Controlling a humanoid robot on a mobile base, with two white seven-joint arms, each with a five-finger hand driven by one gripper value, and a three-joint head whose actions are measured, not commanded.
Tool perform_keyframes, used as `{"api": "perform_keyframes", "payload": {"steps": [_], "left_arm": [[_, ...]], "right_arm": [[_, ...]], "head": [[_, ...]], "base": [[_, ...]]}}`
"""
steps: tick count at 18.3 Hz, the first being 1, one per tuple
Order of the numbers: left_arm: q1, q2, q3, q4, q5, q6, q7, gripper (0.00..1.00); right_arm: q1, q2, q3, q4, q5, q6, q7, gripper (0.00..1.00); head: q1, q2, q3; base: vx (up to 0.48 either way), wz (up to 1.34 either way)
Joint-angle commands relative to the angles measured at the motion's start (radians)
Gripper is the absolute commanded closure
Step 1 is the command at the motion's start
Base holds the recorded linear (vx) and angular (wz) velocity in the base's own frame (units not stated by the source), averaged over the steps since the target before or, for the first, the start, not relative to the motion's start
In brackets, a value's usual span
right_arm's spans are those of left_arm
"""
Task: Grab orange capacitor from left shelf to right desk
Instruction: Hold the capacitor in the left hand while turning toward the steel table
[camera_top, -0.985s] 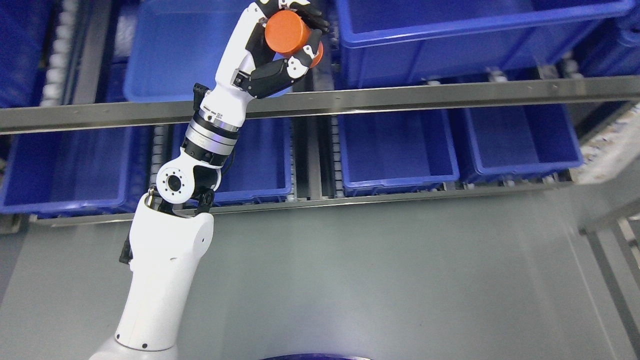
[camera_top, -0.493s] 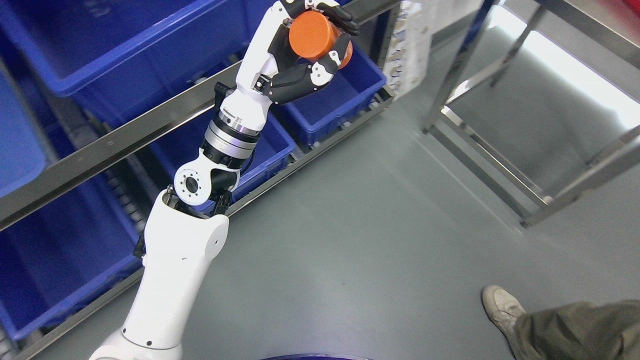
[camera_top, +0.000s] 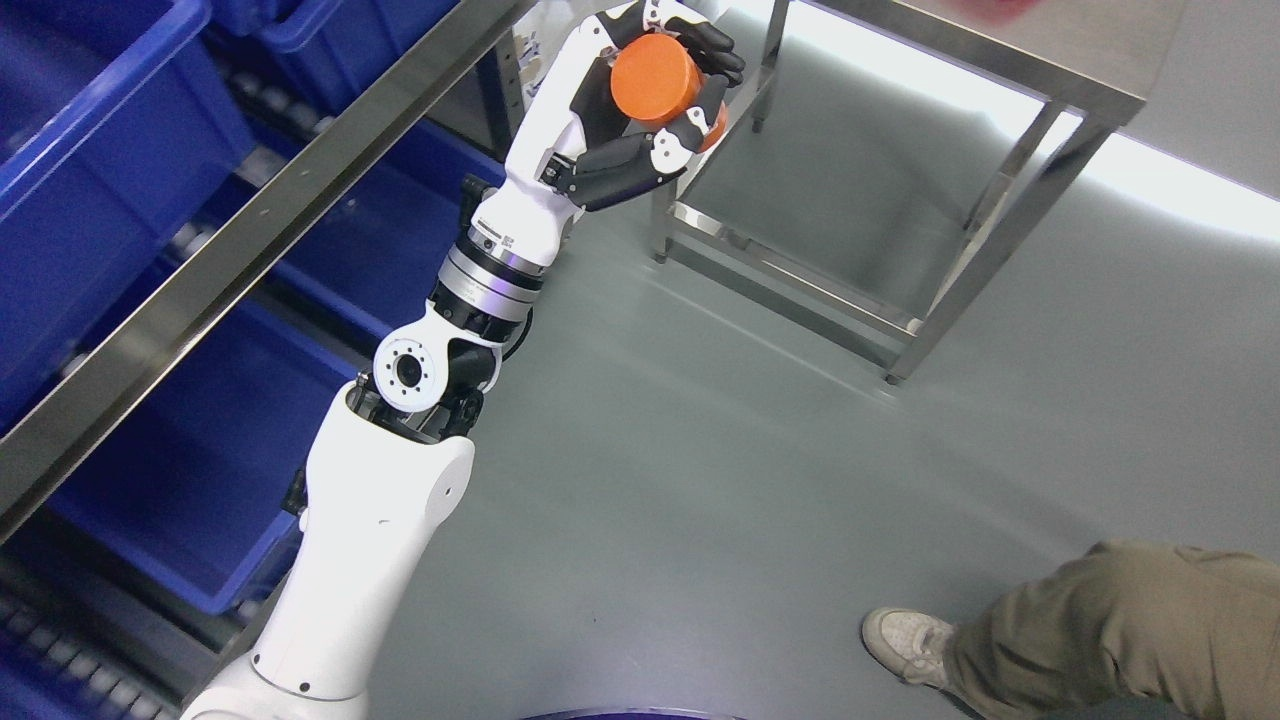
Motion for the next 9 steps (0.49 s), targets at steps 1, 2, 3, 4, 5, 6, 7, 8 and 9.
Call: {"api": "perform_keyframes", "payload": {"steps": [1,2,3,4,5,6,7,8,9], "left_arm": [[-0.022,0.018,-0.048,0.031,0.001,0.032,0.015,0.96],[-0.036,0.018,-0.048,0.042,0.001,0.049,0.03,0.96],[-0.052,0.018,-0.046,0.054,0.001,0.069,0.042,0.96],[-0.068,0.018,-0.043,0.063,0.001,0.088,0.044,0.97],[-0.085,0.018,-0.041,0.076,0.001,0.098,0.046,0.96],[-0.106,0.018,-0.041,0.099,-0.001,0.105,0.047,0.96],[-0.131,0.018,-0.041,0.128,-0.001,0.108,0.049,0.96],[-0.152,0.018,-0.041,0.154,-0.002,0.124,0.058,0.96],[-0.18,0.018,-0.041,0.183,-0.002,0.153,0.075,0.96]], "right_arm": [[-0.002,-0.017,-0.011,-0.034,0.005,0.0,0.001,0.0],[-0.002,-0.017,-0.011,-0.034,0.005,0.0,0.001,0.0],[-0.002,-0.017,-0.011,-0.034,0.005,0.0,0.001,0.0],[-0.002,-0.017,-0.011,-0.034,0.005,0.0,0.001,0.0],[-0.002,-0.017,-0.011,-0.034,0.005,0.0,0.001,0.0],[-0.002,-0.017,-0.011,-0.034,0.005,0.0,0.001,0.0],[-0.002,-0.017,-0.011,-0.034,0.005,0.0,0.001,0.0],[-0.002,-0.017,-0.011,-0.034,0.005,0.0,0.001,0.0],[-0.002,-0.017,-0.011,-0.034,0.005,0.0,0.001,0.0]], "head": [[0.0,0.0,0.0],[0.0,0.0,0.0],[0.0,0.0,0.0],[0.0,0.0,0.0],[0.0,0.0,0.0],[0.0,0.0,0.0],[0.0,0.0,0.0],[0.0,0.0,0.0],[0.0,0.0,0.0]], "base": [[0.263,-0.52],[0.307,-0.52],[0.307,-0.52],[0.332,-0.41],[0.332,-0.41],[0.314,-0.36],[0.314,-0.36],[0.35,-0.3],[0.376,-0.24]]}}
